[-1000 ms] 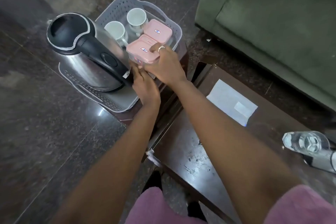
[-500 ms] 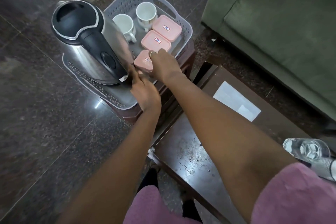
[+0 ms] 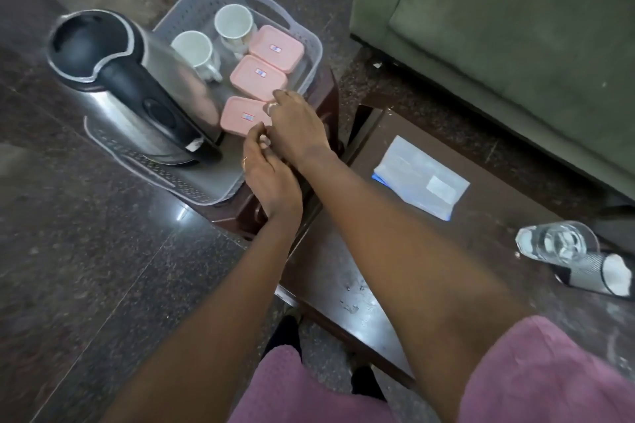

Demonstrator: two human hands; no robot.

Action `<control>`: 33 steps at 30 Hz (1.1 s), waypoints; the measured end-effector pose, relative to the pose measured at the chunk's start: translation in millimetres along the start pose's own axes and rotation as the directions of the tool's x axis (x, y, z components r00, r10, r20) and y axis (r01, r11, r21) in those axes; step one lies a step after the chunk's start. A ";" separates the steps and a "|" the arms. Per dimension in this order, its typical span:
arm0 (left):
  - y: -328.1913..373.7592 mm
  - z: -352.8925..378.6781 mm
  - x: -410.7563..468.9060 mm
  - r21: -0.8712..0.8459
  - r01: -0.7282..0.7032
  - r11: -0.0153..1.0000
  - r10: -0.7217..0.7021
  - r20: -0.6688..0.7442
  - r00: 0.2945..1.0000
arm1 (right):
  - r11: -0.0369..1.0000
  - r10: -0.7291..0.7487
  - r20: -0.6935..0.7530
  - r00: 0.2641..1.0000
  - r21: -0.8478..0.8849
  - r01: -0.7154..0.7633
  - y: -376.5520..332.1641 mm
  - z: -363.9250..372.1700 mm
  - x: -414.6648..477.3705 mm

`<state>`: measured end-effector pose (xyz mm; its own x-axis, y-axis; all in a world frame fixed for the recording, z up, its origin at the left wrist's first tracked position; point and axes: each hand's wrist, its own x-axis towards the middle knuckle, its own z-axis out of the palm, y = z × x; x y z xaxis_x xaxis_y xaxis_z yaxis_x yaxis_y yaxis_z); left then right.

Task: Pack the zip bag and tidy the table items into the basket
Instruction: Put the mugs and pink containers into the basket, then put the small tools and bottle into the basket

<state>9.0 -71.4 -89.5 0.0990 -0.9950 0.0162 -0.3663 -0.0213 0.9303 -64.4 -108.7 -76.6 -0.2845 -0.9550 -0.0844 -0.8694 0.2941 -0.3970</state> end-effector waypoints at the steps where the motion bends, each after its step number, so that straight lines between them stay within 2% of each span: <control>1: 1.1 3.0 -9.8 0.007 -0.044 0.999 0.043 0.025 0.999 | 0.997 0.038 -0.089 0.995 0.066 -0.032 11.2 -0.5 -16.4; 3: 1.6 12.0 -38.9 0.037 -0.120 0.992 0.115 0.123 0.986 | 0.966 0.218 -0.245 0.945 0.190 -0.174 38.3 1.9 -61.4; 6: -6.1 23.6 -96.8 0.083 -0.208 0.975 0.163 0.375 0.913 | 0.862 0.493 -0.287 0.821 0.286 -0.418 74.2 18.2 -142.7; 9: -18.2 31.1 -163.6 0.102 -0.267 0.958 0.141 0.644 0.752 | 0.724 0.687 -0.227 0.690 0.288 -0.626 111.0 38.2 -229.6; 11: -27.9 34.9 -204.0 0.142 -0.327 0.934 0.104 0.770 0.630 | 0.613 0.789 -0.153 0.595 0.271 -0.742 130.9 47.4 -283.5; 13: -38.6 39.9 -237.6 0.211 -0.385 0.898 0.031 0.844 0.536 | 0.493 0.870 -0.127 0.477 0.253 -0.832 148.2 52.1 -329.0; 17: -55.1 49.1 -285.1 0.355 -0.483 0.801 -0.137 0.893 0.428 | 0.286 0.957 -0.119 0.263 0.263 -0.922 174.3 51.7 -404.3; 21: -55.7 59.3 -312.5 0.397 -0.534 0.746 -0.176 0.892 0.417 | 0.112 0.992 -0.090 0.089 0.293 -0.949 195.7 50.0 -464.8; 23: -53.1 67.4 -323.6 0.419 -0.568 0.708 -0.201 0.891 0.407 | 0.041 0.997 -0.076 0.018 0.314 -0.948 210.6 49.2 -486.0; 26: -51.0 78.5 -334.5 0.480 -0.602 0.638 -0.247 0.868 0.431 | -0.034 0.996 -0.071 -0.063 0.352 -0.935 234.6 46.6 -507.7; 30: -50.3 91.3 -343.6 0.555 -0.607 0.568 -0.284 0.825 0.489 | -0.065 0.998 0.002 -0.068 0.315 -0.947 267.2 45.7 -532.9; 33: -54.2 98.7 -345.2 0.569 -0.624 0.536 -0.269 0.816 0.512 | -0.020 0.997 0.082 0.003 0.270 -0.963 286.2 46.4 -542.6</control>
<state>-96.7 263.5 -181.8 -0.6053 -0.5837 -0.5411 -0.7842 0.5536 0.2801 -140.1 491.7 -186.8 -0.8341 0.2874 -0.4709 0.4000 0.9029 -0.1575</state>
